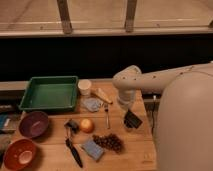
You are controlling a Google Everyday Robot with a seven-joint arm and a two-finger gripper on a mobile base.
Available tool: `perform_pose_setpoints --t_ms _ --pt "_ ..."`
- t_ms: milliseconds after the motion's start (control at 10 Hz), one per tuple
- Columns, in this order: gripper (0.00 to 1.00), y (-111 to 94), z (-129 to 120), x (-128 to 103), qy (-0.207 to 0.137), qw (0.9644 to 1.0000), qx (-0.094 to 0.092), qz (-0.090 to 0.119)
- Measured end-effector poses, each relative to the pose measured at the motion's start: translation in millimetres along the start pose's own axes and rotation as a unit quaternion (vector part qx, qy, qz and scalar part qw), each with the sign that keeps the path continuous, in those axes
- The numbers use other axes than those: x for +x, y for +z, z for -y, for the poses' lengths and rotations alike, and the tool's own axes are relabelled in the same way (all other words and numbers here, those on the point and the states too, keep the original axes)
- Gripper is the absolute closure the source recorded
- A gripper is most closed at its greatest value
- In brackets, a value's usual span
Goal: Wipe table surface with eraser
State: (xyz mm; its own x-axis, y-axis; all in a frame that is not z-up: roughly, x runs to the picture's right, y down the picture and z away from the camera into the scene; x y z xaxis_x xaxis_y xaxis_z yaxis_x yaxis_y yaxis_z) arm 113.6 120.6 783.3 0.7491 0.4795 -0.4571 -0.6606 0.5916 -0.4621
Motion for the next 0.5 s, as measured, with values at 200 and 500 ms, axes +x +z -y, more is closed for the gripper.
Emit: perform_pose_setpoints --t_ms 200,500 --pt "1.00 -35.0 7.9 -6.2 0.002 0.9988 -0.005 0.049" --pt "1.00 -71.4 16.2 -32.7 -0.004 0.9895 -0.038 0.140"
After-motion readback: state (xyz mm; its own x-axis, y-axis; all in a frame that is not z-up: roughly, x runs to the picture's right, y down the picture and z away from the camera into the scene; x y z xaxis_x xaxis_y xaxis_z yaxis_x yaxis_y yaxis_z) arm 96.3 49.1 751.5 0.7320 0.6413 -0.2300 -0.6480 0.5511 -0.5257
